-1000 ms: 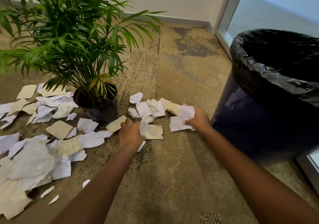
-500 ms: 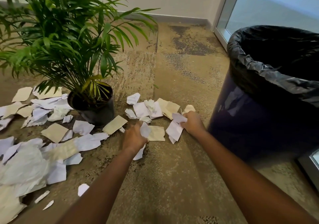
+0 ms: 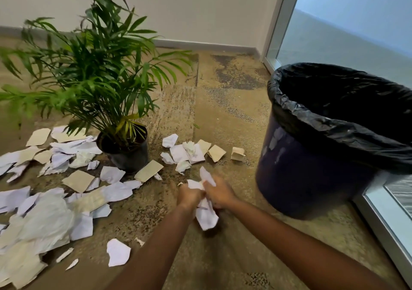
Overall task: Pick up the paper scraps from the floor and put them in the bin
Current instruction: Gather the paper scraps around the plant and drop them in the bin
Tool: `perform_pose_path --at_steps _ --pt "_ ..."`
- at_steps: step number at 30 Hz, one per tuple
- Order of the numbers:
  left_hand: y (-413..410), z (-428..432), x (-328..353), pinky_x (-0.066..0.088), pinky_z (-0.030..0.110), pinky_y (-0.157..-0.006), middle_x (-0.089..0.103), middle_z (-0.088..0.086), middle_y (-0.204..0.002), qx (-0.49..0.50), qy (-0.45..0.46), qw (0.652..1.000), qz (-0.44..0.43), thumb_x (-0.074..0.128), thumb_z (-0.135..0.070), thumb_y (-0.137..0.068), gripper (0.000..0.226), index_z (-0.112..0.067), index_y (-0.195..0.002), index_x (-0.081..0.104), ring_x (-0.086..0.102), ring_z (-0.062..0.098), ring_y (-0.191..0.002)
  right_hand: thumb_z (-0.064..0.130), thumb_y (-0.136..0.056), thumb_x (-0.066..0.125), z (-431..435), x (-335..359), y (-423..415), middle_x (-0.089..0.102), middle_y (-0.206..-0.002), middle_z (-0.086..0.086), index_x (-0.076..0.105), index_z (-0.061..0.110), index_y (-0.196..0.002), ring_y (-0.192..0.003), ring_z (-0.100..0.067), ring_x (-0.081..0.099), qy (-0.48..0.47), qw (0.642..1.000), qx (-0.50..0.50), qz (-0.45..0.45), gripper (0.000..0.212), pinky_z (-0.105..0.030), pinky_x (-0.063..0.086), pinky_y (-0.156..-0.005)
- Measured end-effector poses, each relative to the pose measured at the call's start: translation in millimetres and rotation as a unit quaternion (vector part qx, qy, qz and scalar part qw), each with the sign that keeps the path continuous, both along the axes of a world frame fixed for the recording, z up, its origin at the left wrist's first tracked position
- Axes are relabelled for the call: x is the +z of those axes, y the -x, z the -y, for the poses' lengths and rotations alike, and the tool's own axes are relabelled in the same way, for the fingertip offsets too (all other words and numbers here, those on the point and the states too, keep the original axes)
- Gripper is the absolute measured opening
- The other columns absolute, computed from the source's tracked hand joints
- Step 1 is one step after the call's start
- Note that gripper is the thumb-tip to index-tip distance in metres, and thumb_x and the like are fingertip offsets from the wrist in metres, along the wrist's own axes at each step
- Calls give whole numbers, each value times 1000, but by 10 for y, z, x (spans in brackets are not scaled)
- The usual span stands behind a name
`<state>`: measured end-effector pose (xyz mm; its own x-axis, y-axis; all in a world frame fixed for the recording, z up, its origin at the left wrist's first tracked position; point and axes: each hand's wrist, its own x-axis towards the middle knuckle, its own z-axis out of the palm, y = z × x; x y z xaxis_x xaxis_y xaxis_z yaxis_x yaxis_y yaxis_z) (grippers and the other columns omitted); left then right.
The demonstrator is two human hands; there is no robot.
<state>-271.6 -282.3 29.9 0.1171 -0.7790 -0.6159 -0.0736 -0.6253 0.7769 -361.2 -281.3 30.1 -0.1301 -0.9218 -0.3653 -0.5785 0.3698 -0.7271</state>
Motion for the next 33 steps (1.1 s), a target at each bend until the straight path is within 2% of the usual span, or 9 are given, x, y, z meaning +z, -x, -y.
perform_pose_path --at_steps 4,7,11,16,20,26,30,32,33 --pt "91 -112 271 50 44 -95 62 24 -117 20 2 998 -59 41 -24 -100 40 6 -122 55 60 34 -108 38 -97 42 -109 230 -122 61 -121 -13 57 11 -119 -108 -25 58 1 993 -28 114 38 -32 48 -84" --pt "93 -137 534 45 38 -89 61 14 -89 62 5 971 -229 23 -58 -94 69 -3 -117 56 57 26 -96 43 -93 47 -148 414 -133 64 -118 -9 58 15 -117 -97 -18 59 18 990 5 141 38 -26 47 -74" --pt "-57 -36 853 42 55 -90 54 23 -131 55 -42 955 -289 12 -83 -75 103 -5 -132 47 48 40 -125 37 -84 64 -161 687 -53 57 -123 0 47 16 -129 -110 -21 56 47 992 40 106 53 -31 47 -90" --pt "-104 24 1320 48 48 -78 57 26 -128 16 39 971 -235 10 -77 -81 101 2 -129 49 59 38 -108 10 -77 71 -163 1082 46 42 -146 5 33 22 -143 -121 -13 49 132 981 59 132 77 -30 45 -95" --pt "-45 42 1697 48 31 -68 64 20 -108 -73 171 968 -169 0 -70 -86 99 1 -119 60 60 22 -78 7 -75 69 -176 1456 120 55 -133 -10 40 15 -139 -113 -26 58 260 963 -26 66 72 -33 53 -80" --pt "331 -156 2262 37 41 -109 59 12 -131 -160 365 901 -172 0 -53 -96 77 -10 -131 54 54 21 -121 11 -73 72 -223 2199 488 64 -114 -11 52 12 -128 -89 -13 55 442 893 -82 -23 58 -6 41 -64" --pt "665 -311 2403 40 -4 -78 52 -13 -123 -234 455 845 -159 5 -45 -99 56 -29 -133 47 52 -21 -94 14 -73 74 -308 2512 862 67 -114 -9 55 15 -125 -89 -7 53 505 850 -129 -77 55 8 35 -63" --pt "807 -372 2351 35 -14 -66 51 -20 -116 -275 475 825 -135 11 -38 -102 50 -24 -135 46 49 -34 -83 17 -74 74 -371 2553 1070 67 -113 -9 54 15 -124 -88 -9 54 498 847 -159 -97 53 -6 39 -66" --pt "865 -397 2284 36 -12 -76 54 -18 -120 -292 483 816 -121 15 -35 -103 48 -20 -136 45 49 -32 -92 19 -75 74 -397 2545 1177 67 -112 -9 54 16 -122 -89 -13 58 486 850 -170 -111 52 -16 40 -68"
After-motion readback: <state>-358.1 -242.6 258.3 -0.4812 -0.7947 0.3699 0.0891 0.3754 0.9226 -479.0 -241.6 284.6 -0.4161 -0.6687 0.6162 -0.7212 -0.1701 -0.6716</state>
